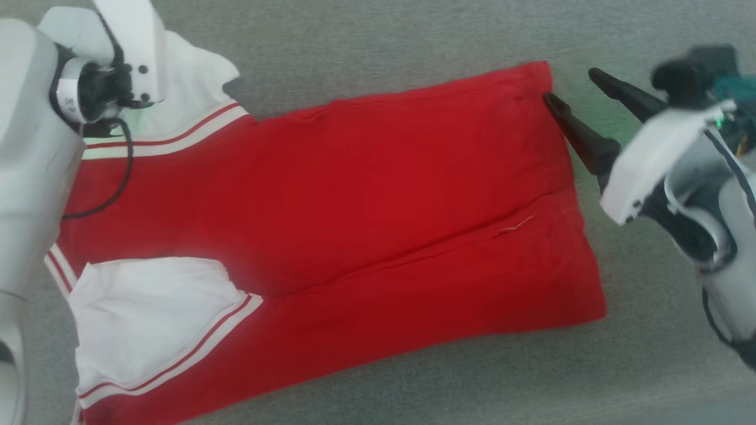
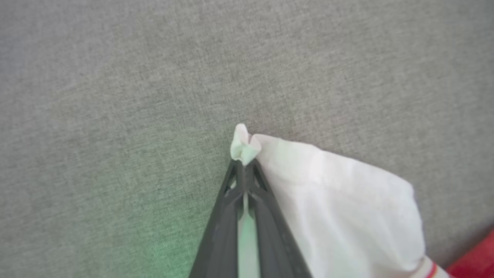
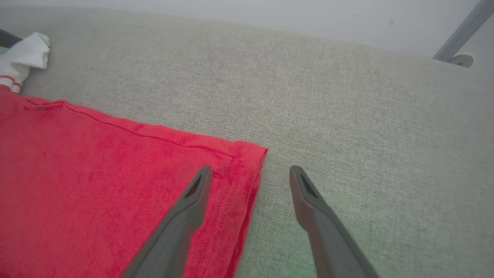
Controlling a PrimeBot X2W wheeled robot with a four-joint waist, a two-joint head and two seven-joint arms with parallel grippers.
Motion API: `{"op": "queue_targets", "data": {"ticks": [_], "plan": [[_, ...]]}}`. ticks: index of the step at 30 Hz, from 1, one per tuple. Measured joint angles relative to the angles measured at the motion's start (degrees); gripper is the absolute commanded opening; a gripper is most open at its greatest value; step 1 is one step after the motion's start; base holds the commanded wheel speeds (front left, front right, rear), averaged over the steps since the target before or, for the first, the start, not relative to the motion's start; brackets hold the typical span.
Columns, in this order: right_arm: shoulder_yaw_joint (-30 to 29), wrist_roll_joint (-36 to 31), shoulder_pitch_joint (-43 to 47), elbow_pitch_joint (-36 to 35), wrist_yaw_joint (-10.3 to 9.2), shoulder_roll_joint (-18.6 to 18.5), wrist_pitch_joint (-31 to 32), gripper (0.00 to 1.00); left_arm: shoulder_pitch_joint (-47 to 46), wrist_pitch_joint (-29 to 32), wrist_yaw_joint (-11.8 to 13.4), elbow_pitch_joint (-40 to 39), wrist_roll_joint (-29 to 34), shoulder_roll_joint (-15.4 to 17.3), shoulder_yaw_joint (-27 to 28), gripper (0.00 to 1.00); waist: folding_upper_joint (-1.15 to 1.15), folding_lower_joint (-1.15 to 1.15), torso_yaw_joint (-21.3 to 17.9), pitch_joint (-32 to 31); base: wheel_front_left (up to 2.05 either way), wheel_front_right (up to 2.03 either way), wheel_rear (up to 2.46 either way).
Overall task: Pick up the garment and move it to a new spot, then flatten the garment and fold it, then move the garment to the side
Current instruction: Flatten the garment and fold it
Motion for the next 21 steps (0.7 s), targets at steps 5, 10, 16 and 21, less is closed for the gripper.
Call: {"op": "queue_targets", "data": {"ticks": [5, 10, 16, 21], "plan": [[4.2, 1.5, -6.6, 7.5, 0.00, 0.4, 7.0, 1.00, -1.3, -1.4, -1.2, 2.1, 0.1, -1.7, -0.5, 0.00, 0.00, 0.00, 1.4, 0.3, 0.00, 0.00, 0.00], [8.0, 3.1, -12.2, 13.0, 0.00, 1.0, 13.1, 1.00, -2.1, -2.9, -2.1, 4.1, 0.1, -3.0, -0.7, 0.00, 0.00, 0.00, 2.3, 0.6, 0.00, 0.00, 0.00], [12.2, 5.9, -17.5, 17.4, -0.02, 1.0, 20.9, 0.00, -3.0, -5.1, -3.4, 6.3, 0.1, -4.1, -0.9, 0.00, 0.00, 0.00, 3.0, 0.8, 0.00, 0.00, 0.00], [12.5, 6.7, -18.8, 19.8, 0.08, 1.3, 21.6, 0.00, -3.3, -7.7, -4.2, 8.1, 0.1, -5.3, -1.1, 0.00, 0.00, 0.00, 4.0, 0.3, 0.00, 0.00, 0.00]]}}
